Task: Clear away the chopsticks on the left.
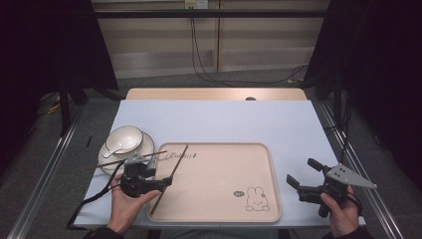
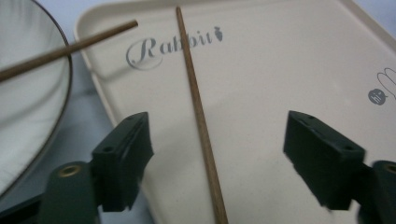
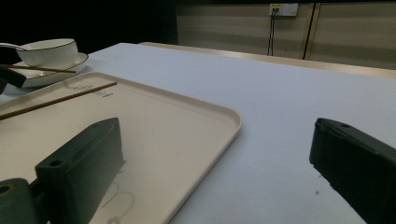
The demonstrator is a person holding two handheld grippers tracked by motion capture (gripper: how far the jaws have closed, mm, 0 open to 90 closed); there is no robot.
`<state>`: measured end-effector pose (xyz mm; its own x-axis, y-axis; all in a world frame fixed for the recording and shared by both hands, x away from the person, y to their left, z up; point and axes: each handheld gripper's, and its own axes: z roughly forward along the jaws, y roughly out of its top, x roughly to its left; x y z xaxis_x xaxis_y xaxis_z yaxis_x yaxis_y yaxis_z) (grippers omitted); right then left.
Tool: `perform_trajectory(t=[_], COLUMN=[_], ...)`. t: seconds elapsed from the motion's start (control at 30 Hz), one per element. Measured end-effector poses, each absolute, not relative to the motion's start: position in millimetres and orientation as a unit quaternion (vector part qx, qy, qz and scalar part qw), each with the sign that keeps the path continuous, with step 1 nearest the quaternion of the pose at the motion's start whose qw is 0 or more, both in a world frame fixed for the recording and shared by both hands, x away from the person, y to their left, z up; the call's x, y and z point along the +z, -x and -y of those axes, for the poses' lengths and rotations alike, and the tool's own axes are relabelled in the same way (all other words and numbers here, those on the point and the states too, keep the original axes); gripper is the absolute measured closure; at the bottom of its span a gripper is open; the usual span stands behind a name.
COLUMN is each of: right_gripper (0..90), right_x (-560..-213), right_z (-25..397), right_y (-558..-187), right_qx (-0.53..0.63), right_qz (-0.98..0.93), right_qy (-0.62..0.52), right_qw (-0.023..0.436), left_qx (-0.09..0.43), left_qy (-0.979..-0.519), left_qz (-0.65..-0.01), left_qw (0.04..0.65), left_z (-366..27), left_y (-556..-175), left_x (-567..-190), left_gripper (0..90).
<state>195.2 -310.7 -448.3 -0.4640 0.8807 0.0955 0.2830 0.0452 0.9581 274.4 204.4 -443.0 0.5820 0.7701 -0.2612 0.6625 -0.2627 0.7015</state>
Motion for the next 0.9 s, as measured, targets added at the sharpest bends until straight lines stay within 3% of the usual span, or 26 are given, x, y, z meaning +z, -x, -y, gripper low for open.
perform_trajectory(t=[0.4,0.5,0.9], right_gripper=[2.6,2.6,2.9], right_x=[-448.1,-448.2,-448.1], right_z=[310.6,310.6,310.5], right_y=[-194.9,-195.1,-195.2], right_qx=[0.536,0.535,0.535], right_qz=[-0.668,-0.668,-0.668], right_qy=[-0.435,-0.435,-0.435], right_qw=[0.278,0.279,0.279], left_qx=[0.105,0.072,0.083], left_qy=[-0.815,-0.806,-0.802], left_qz=[-0.361,-0.348,-0.332], left_qw=[0.442,0.473,0.489], left_z=[-228.9,-243.6,-295.6], left_y=[-261.6,-262.0,-262.4], left_x=[-428.2,-430.0,-438.0], left_gripper=[2.9,3.1,3.2])
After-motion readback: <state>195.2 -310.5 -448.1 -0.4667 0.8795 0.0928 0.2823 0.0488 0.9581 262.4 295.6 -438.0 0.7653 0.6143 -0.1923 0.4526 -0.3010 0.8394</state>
